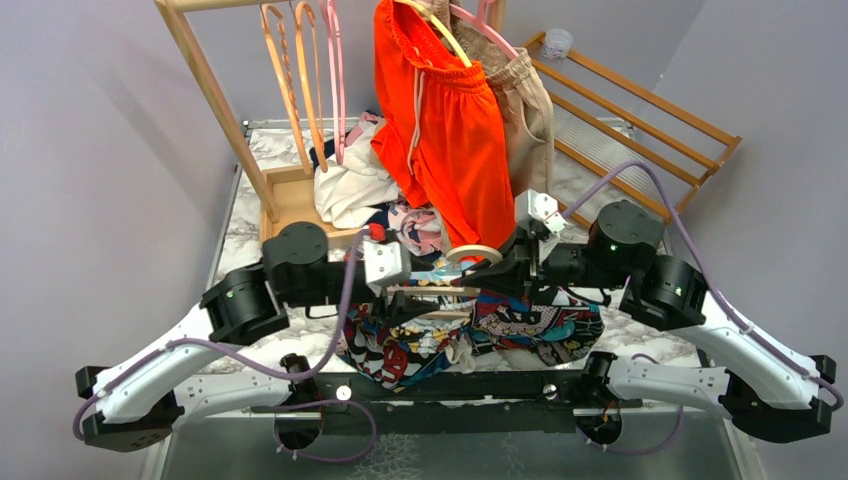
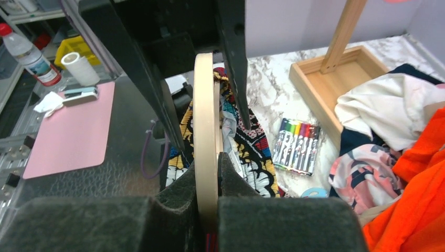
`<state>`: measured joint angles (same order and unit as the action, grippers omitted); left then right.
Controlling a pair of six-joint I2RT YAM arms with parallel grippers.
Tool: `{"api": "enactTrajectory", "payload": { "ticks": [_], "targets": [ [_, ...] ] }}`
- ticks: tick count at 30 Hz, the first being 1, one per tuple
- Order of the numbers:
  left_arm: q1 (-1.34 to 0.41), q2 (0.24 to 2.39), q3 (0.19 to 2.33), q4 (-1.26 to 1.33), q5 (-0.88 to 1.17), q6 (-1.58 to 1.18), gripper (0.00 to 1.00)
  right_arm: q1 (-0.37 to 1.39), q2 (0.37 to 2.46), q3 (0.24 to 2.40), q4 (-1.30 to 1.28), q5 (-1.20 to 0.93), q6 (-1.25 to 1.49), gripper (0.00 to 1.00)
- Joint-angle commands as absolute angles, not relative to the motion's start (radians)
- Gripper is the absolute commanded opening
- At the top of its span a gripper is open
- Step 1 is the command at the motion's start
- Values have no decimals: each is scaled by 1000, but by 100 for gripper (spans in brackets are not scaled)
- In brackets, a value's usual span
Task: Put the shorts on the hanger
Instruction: Hang the shorts on the hanger.
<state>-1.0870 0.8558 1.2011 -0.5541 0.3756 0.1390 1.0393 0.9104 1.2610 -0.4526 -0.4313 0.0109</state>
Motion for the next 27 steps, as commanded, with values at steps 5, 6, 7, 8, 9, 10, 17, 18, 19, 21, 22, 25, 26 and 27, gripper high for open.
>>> {"api": "enactTrajectory", "payload": {
  "ticks": [5, 6, 7, 8, 9, 10, 17, 18, 19, 21, 22, 25, 26, 27],
  "targets": [
    [-1087, 671, 1210, -520, 183, 104, 62, 1042, 845, 1249, -364, -337, 24, 1],
    [-1088, 650, 1205, -519, 163, 99, 62, 1042, 840, 1247, -366, -328, 24, 1],
    [-1088, 629, 1199, -520, 141, 93, 61, 1042, 835, 1246, -369, -320, 22, 1],
    [-1087, 612, 1193, -519, 119, 88, 60, 1043, 829, 1245, -371, -312, 21, 1],
    [-1088, 595, 1187, -521, 94, 82, 59, 1043, 824, 1244, -372, -304, 20, 1],
    [-1088, 582, 1183, -521, 70, 74, 58, 1043, 818, 1242, -373, -291, 21, 1],
    [-1087, 557, 1161, -562, -146, -116, 52, 1042, 775, 1213, -356, -194, 24, 1],
    [-1087, 568, 1167, -578, -201, -167, 51, 1043, 769, 1210, -356, -179, 24, 1],
    [-1087, 574, 1172, -596, -223, -214, 50, 1043, 766, 1206, -355, -165, 25, 1],
    [-1088, 590, 1183, -620, -224, -284, 50, 1043, 764, 1204, -356, -134, 25, 1],
    [-1088, 597, 1185, -626, -221, -313, 50, 1043, 766, 1204, -358, -117, 25, 1],
    [-1088, 615, 1195, -643, -223, -376, 50, 1042, 771, 1206, -361, -72, 25, 1],
    [-1088, 622, 1198, -651, -229, -393, 50, 1043, 773, 1204, -358, -62, 25, 1],
    [-1087, 629, 1199, -658, -237, -411, 50, 1043, 774, 1202, -355, -56, 26, 1]
  ]
}}
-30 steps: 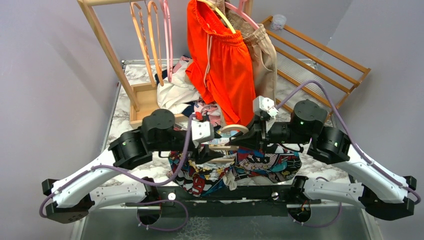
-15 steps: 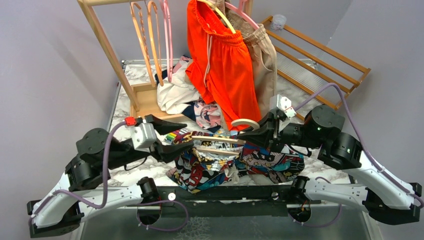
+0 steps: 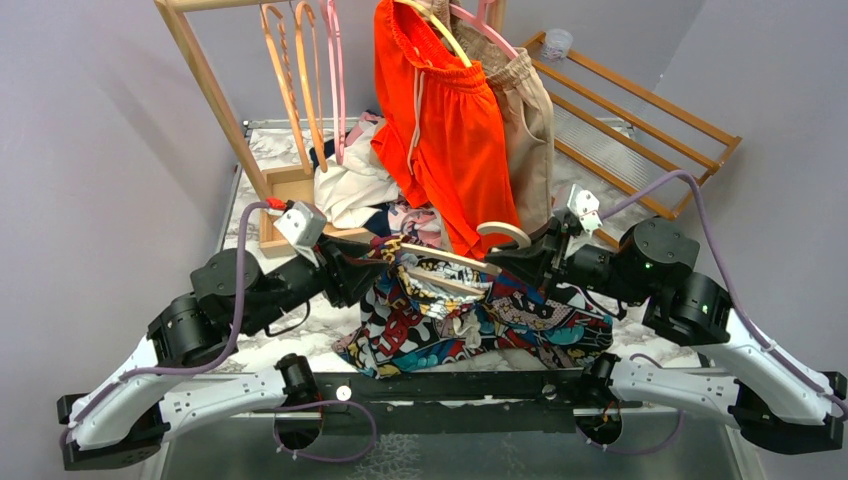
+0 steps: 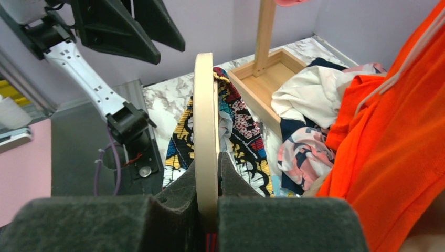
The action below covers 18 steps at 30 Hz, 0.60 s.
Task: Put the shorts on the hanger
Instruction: Hang the shorts on the hanger.
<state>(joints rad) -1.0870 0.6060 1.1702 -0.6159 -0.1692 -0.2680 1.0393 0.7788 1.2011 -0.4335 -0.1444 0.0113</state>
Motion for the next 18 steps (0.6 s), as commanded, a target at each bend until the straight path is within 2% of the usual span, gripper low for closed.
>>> {"api": "enactTrajectory", "payload": {
  "ticks": [1, 7, 15, 18],
  "targets": [
    [-1087, 635, 1198, -666, -244, -427, 50, 1043, 776, 1201, -352, -53, 26, 1],
    [-1087, 691, 1185, -713, -271, -476, 51, 1042, 787, 1197, -339, -50, 34, 1],
    [-1088, 779, 1175, -716, -284, -472, 60, 1042, 799, 1202, -342, -70, 42, 1],
    [-1088, 789, 1164, -719, -322, -465, 60, 1042, 797, 1202, -343, -75, 46, 1]
  ]
}}
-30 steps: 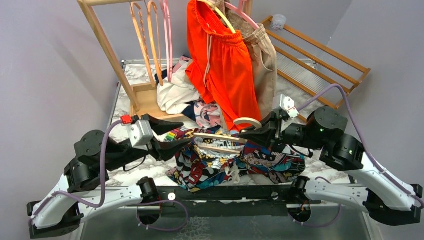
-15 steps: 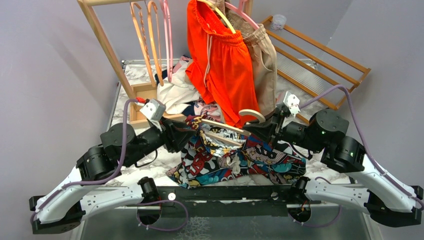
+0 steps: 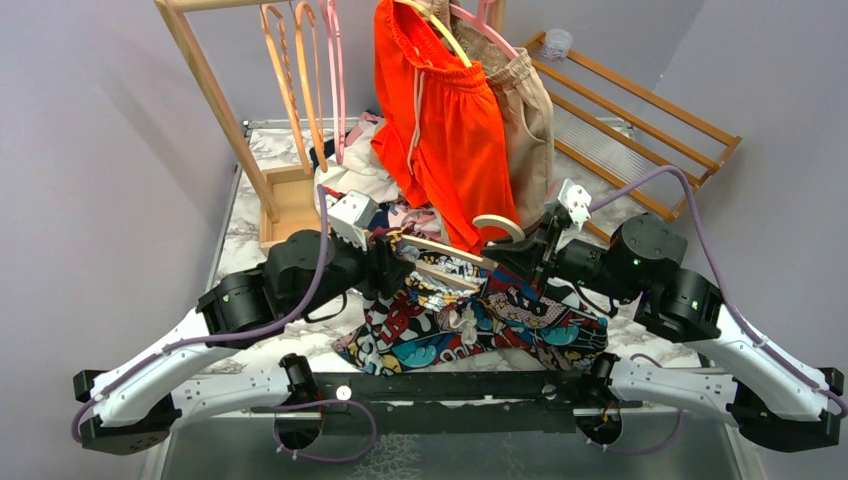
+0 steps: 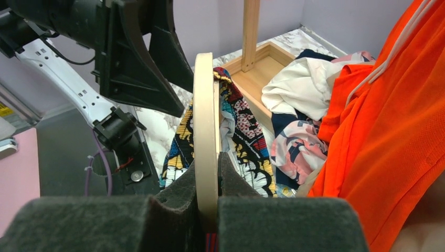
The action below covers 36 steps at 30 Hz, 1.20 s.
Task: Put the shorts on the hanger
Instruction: Hang the shorts on the hanger.
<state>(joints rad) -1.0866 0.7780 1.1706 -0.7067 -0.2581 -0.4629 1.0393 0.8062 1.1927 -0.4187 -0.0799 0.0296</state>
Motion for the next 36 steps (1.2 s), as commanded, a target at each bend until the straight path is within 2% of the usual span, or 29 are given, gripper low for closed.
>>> {"api": "enactTrajectory", "payload": {
  "ticks": [1, 8, 14, 17, 19, 23, 36],
  "targets": [
    [-1087, 789, 1158, -722, -338, -467, 60, 1043, 797, 1203, -344, -75, 46, 1],
    [-1088, 805, 1134, -722, -379, -457, 53, 1043, 800, 1202, -350, -83, 46, 1],
    [-1088, 823, 1138, -714, -375, -450, 36, 1043, 802, 1199, -343, -84, 50, 1],
    [-1088, 810, 1127, -670, -325, -430, 31, 1042, 803, 1195, -341, -82, 53, 1],
    [-1088, 792, 1100, -622, -285, -417, 24, 1042, 802, 1188, -335, -81, 57, 1],
    [-1088, 764, 1070, -548, -212, -397, 0, 1042, 794, 1182, -330, -78, 61, 1],
    [-1088, 753, 1043, -397, 77, -360, 0, 1043, 780, 1177, -308, -72, 69, 1]
  ]
}}
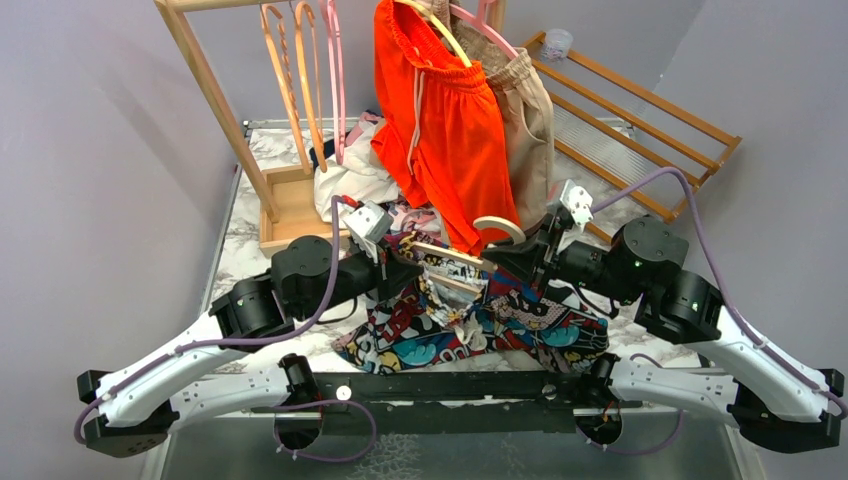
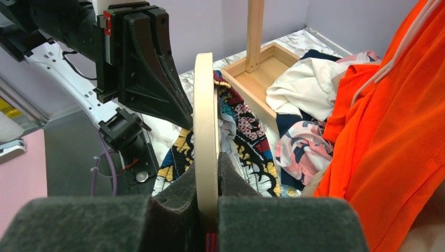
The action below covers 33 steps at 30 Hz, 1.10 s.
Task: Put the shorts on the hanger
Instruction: Hang the shorts on the hanger.
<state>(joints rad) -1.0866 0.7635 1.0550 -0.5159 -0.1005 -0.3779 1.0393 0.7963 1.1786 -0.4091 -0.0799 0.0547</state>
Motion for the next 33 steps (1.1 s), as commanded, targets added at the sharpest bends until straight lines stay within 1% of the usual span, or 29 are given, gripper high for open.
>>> {"api": "enactTrajectory", "payload": {
  "ticks": [1, 10, 13, 14, 16, 17, 19, 20, 21, 24, 29, 31, 33],
  "targets": [
    [-1087, 758, 1042, -384, 110, -361, 0, 1043, 780, 1175, -304, -73, 70, 1],
    [-1088, 824, 1022, -367, 330, -371, 0, 1042, 750, 1135, -245, -110, 68, 1],
    [-1088, 817, 1036, -380, 329, -346, 0, 1042, 724, 1110, -206, -142, 73, 1],
    [-1088, 807, 1047, -393, 314, -332, 9, 1043, 714, 1105, -199, -148, 74, 1],
    [-1088, 784, 1070, -421, 288, -296, 36, 1042, 700, 1104, -198, -152, 73, 1],
    [-1088, 770, 1081, -431, 284, -282, 46, 1042, 695, 1106, -203, -154, 71, 1],
    [-1088, 743, 1101, -442, 283, -257, 60, 1042, 686, 1110, -212, -157, 67, 1],
    [-1088, 730, 1111, -445, 286, -243, 65, 1042, 683, 1112, -218, -157, 64, 1],
    [-1088, 717, 1124, -451, 289, -229, 67, 1042, 681, 1115, -222, -156, 61, 1],
    [-1087, 693, 1182, -471, 310, -173, 70, 1043, 676, 1123, -225, -160, 54, 1],
    [-1088, 682, 1309, -463, 266, -56, 71, 1042, 698, 1172, -263, -236, 28, 1],
    [-1087, 713, 1360, -463, 236, -9, 71, 1042, 720, 1200, -294, -281, 19, 1],
    [-1088, 764, 1405, -473, 252, 32, 71, 1043, 741, 1225, -324, -326, 10, 1]
  ]
}}
